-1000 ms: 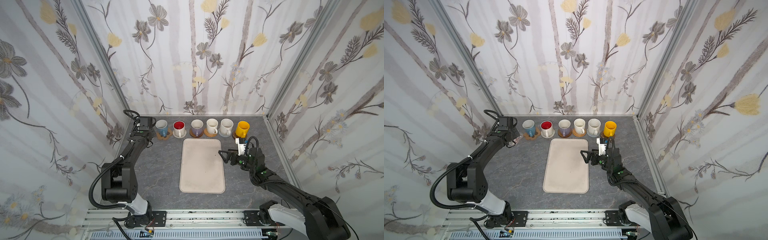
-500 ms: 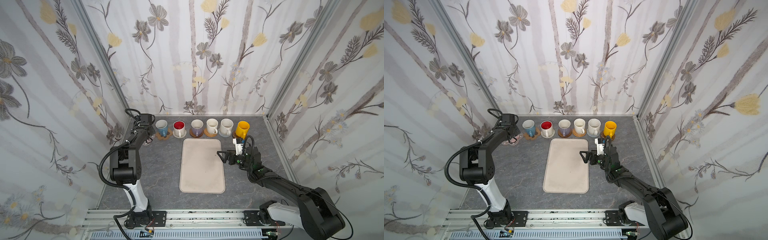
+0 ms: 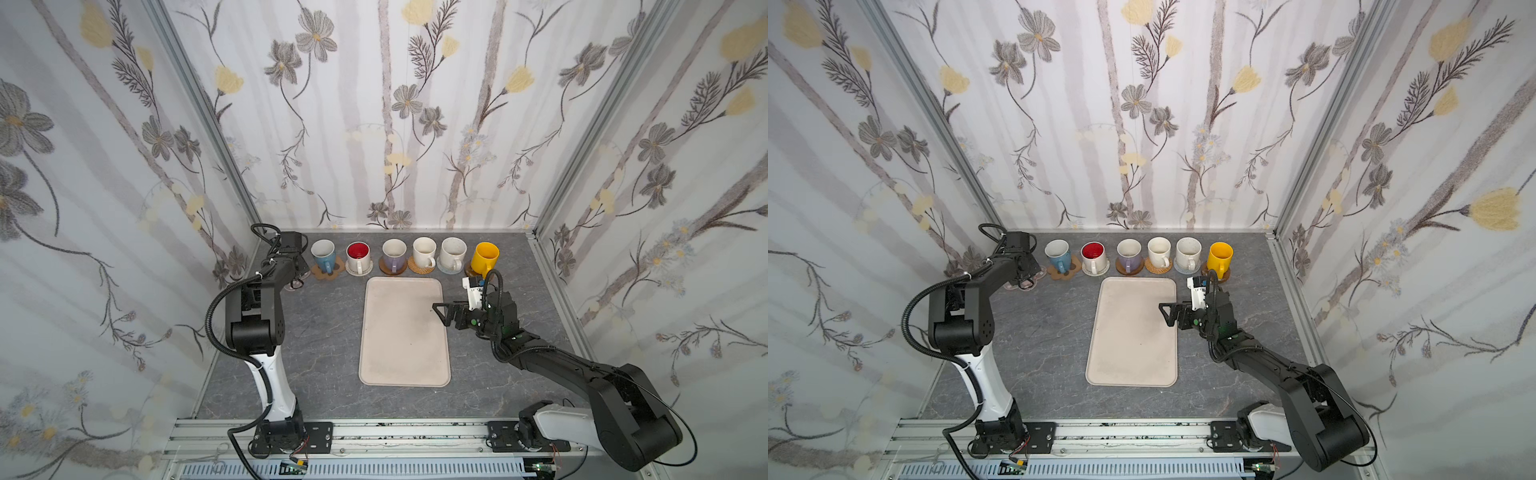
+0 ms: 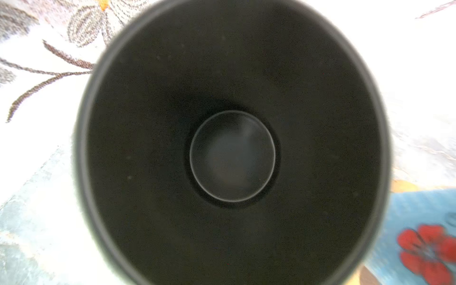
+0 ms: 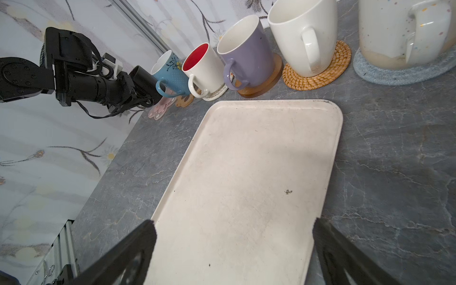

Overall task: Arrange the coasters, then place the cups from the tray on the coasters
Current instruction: 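Carry the black mug with the left gripper toward the pink flower coaster, then lower the black mug onto the pink flower coaster with the left gripper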

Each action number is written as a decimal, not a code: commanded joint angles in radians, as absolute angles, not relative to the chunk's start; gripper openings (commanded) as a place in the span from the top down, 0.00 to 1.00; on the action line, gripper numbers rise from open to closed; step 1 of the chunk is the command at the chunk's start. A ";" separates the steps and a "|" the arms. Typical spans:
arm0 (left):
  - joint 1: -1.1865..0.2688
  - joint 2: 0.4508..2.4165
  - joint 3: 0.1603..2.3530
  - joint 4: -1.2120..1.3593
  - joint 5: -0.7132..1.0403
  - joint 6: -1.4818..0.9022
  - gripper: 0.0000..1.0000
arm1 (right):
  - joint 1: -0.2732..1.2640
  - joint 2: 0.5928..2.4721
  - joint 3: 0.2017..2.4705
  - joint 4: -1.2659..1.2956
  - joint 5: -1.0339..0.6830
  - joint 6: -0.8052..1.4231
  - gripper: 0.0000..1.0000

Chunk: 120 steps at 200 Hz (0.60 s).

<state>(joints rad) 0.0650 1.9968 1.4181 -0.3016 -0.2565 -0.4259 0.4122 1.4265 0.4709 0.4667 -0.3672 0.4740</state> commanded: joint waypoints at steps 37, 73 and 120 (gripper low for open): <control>0.086 2.022 1.433 -0.213 -0.249 -0.431 1.00 | 0.412 1.437 0.476 0.504 -0.362 0.456 0.00; 0.086 2.036 1.444 -0.209 -0.232 -0.419 1.00 | 0.412 1.461 0.481 0.513 -0.370 0.465 0.00; 0.086 2.030 1.430 -0.207 -0.215 -0.430 1.00 | 0.412 1.488 0.489 0.524 -0.379 0.471 0.00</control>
